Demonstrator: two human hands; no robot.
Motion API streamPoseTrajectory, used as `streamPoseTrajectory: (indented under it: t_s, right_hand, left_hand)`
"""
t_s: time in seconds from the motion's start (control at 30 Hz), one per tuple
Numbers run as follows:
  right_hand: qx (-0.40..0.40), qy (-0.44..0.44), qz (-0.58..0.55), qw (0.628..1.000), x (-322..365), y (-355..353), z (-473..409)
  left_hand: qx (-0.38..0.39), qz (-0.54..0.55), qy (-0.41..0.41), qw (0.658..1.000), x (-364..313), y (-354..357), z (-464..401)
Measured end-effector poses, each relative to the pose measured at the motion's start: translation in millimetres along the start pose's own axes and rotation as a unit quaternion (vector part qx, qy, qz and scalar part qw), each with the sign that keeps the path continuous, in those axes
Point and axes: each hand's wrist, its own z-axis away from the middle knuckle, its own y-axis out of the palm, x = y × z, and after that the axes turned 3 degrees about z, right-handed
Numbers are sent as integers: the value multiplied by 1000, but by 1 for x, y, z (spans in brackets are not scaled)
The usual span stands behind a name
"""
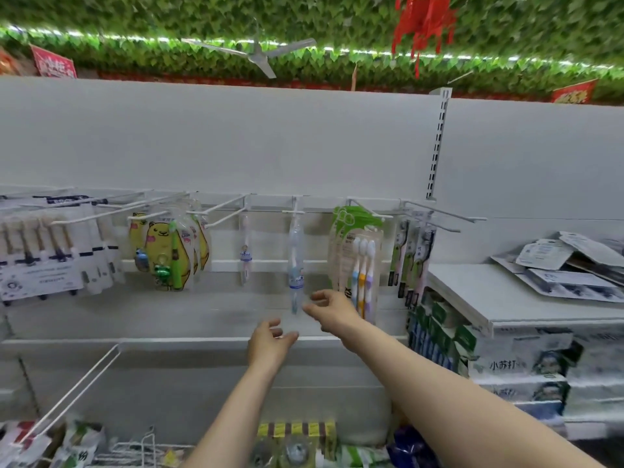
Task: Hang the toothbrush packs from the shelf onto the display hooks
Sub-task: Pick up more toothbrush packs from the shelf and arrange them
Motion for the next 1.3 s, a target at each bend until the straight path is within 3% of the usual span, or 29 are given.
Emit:
streamPoseTrajectory:
  t_s: [0.2, 0.47, 0.83, 1.1, 1.3]
  right_hand:
    - [119, 2, 198, 973, -46, -67, 58]
    - [27, -59, 437, 897, -110, -277, 136]
    - [-122, -71, 465, 874, -235, -560, 284]
    - [-181, -21, 462, 868, -306, -707, 327]
    - [-195, 1, 446, 874, -367, -791, 309]
  left_hand:
    - [31, -134, 36, 990, -17, 28, 58]
    - [111, -312, 190, 924, -124, 163, 170]
    - [158, -350, 373, 845, -239, 409, 338]
    - [186, -373, 443, 793, -306, 548, 378]
    - [213, -381, 452, 778, -326, 659, 359]
